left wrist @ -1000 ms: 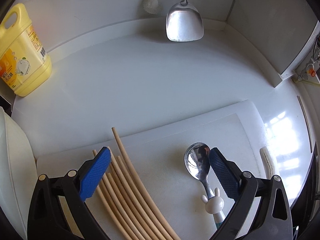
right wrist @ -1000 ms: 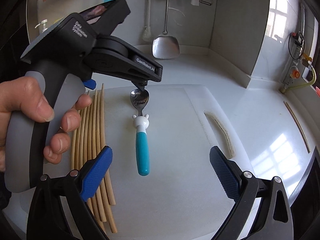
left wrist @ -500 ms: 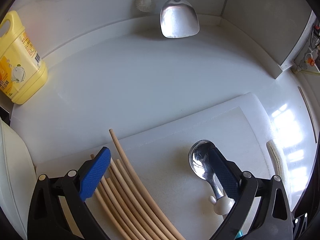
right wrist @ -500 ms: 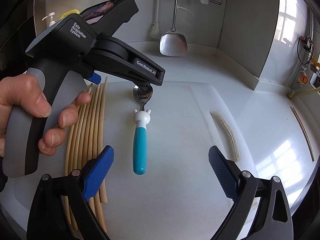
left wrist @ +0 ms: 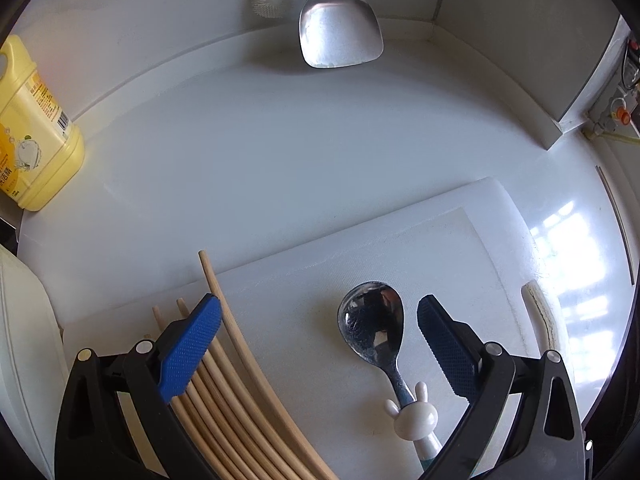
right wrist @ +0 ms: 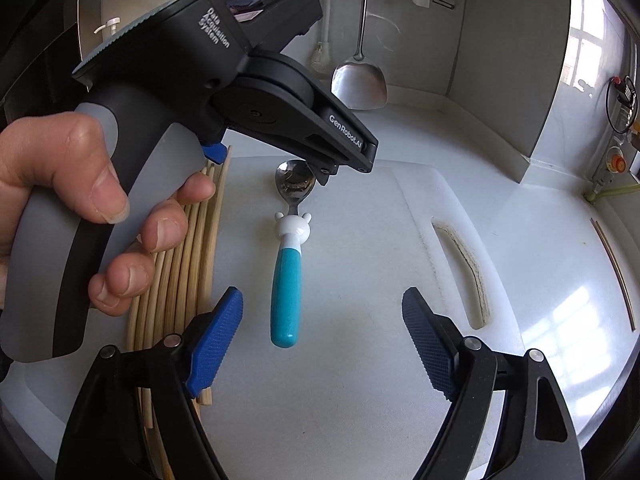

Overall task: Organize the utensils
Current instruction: 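Move the left tool toward the teal-handled spoon and open its fingers around it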

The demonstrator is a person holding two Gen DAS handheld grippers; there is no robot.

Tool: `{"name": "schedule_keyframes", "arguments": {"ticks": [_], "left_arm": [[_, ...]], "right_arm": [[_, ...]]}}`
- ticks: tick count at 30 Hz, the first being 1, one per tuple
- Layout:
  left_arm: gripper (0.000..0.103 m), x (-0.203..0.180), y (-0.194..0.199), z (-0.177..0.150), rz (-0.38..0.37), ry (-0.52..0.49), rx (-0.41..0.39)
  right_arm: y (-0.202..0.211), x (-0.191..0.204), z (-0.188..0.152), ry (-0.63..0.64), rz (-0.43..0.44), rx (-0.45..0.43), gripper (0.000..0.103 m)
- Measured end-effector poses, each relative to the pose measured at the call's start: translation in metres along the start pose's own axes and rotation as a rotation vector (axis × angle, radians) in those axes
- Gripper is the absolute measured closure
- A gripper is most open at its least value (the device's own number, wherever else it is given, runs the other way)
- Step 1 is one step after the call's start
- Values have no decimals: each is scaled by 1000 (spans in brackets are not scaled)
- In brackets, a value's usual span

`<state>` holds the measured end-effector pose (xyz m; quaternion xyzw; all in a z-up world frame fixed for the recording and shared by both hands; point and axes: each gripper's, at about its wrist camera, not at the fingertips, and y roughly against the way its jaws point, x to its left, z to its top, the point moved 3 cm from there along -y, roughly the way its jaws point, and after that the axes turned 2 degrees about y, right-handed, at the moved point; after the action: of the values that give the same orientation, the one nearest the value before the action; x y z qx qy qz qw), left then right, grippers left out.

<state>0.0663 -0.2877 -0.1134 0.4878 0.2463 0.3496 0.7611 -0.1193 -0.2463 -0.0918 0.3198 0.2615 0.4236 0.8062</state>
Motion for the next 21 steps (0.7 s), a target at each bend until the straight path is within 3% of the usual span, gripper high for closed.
{"name": "schedule_keyframes", "arguments": {"ticks": [3,7,21], "left_arm": [[7,-3,-1,0,6,-14,0],[14,-5,-2,0,13,-31,-4],[15,-11,-3,-1,30,-55,8]], "right_arm": [[1,1,0,0,5,-2,24],[-3,-2,-1,-1,18,16,40],[-6,3,0,7,42,20,43]]}}
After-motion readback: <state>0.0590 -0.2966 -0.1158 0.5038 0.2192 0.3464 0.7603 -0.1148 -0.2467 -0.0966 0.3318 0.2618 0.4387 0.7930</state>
